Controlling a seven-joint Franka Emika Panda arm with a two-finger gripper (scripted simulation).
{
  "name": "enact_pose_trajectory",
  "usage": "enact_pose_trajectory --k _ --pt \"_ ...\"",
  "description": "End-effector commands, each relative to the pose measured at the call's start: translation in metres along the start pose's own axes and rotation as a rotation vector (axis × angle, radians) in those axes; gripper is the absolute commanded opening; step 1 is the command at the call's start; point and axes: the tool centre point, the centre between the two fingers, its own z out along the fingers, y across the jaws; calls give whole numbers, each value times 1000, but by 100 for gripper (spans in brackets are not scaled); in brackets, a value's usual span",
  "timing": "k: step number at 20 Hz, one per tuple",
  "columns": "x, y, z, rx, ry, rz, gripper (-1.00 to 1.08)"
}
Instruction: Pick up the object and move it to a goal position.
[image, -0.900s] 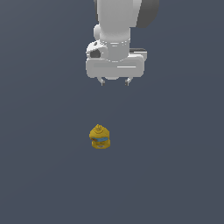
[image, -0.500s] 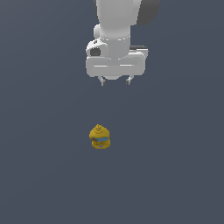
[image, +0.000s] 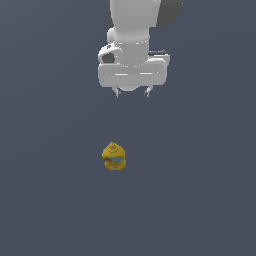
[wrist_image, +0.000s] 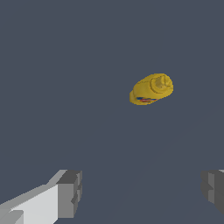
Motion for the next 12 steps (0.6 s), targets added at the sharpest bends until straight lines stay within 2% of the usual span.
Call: enact_pose_trajectory --k 1,12 --pt "2 1 1 0 -1 19 100" --pt "17 9 12 1 -6 212 100"
